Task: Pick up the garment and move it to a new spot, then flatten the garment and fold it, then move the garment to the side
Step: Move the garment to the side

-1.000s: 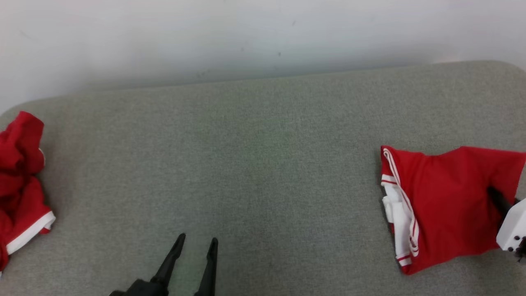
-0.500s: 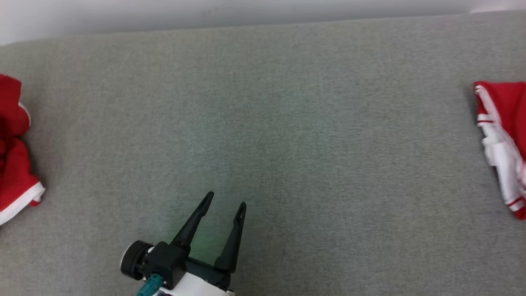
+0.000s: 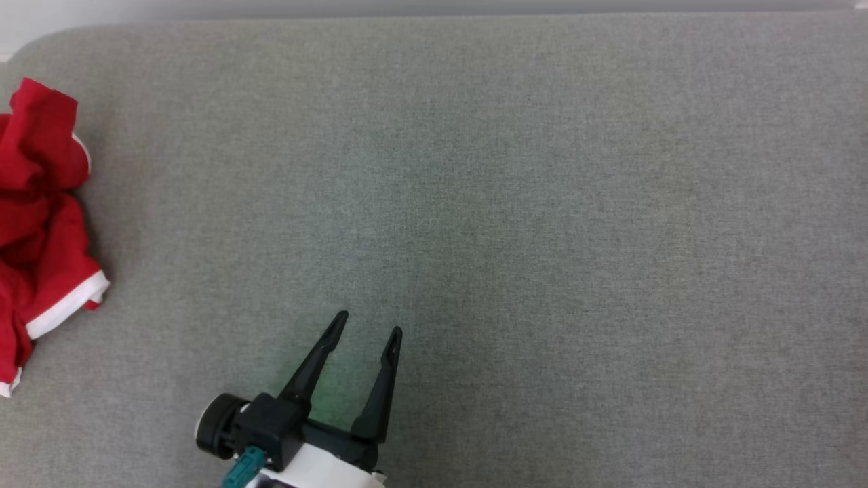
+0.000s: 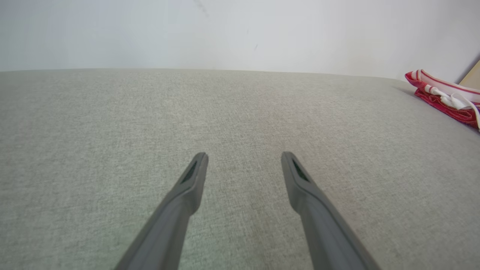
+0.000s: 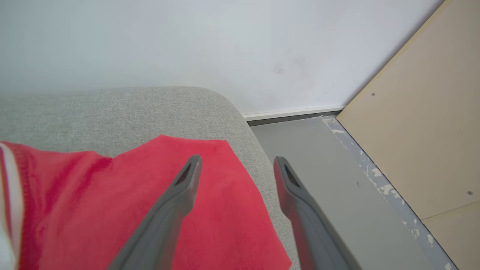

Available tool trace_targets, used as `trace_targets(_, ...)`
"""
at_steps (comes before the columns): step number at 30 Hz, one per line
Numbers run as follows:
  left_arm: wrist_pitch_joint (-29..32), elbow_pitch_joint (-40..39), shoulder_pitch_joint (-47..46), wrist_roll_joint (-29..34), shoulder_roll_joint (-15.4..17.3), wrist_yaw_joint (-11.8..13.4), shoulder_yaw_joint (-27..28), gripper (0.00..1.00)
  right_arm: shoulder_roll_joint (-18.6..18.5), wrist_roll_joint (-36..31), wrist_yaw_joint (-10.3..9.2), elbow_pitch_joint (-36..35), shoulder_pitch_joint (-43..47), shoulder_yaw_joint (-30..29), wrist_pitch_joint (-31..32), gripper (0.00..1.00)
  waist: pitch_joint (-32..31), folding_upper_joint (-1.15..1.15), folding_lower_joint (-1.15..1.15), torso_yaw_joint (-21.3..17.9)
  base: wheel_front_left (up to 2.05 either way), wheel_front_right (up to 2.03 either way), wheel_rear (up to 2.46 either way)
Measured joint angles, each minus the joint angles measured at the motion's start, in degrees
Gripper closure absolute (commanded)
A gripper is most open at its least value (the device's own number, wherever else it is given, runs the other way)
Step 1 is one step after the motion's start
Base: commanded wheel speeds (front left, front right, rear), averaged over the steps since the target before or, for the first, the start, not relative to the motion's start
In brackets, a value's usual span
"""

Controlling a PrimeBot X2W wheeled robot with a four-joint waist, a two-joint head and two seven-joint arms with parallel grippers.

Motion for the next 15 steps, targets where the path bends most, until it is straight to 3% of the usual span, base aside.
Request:
trace_targets(8,0.0,0.01,1.53,-0.71,0.0,0.97,0.63,0.0,3.58,-5.91,0.0,1.18,0.85,-2.79,-6.33,0.0,-4.1,0.0,0.0,-0.75,0.0,0.0,0.0)
trace_targets(15,0.0,-0.16,5.65,-2.54,-0.01,2.53,1.56,0.0,7.73,-6.89,0.0,-2.66,9.15,-2.59,-12.37,0.0,-10.16,0.0,-0.01,-1.44,0.0,0.0,0.0)
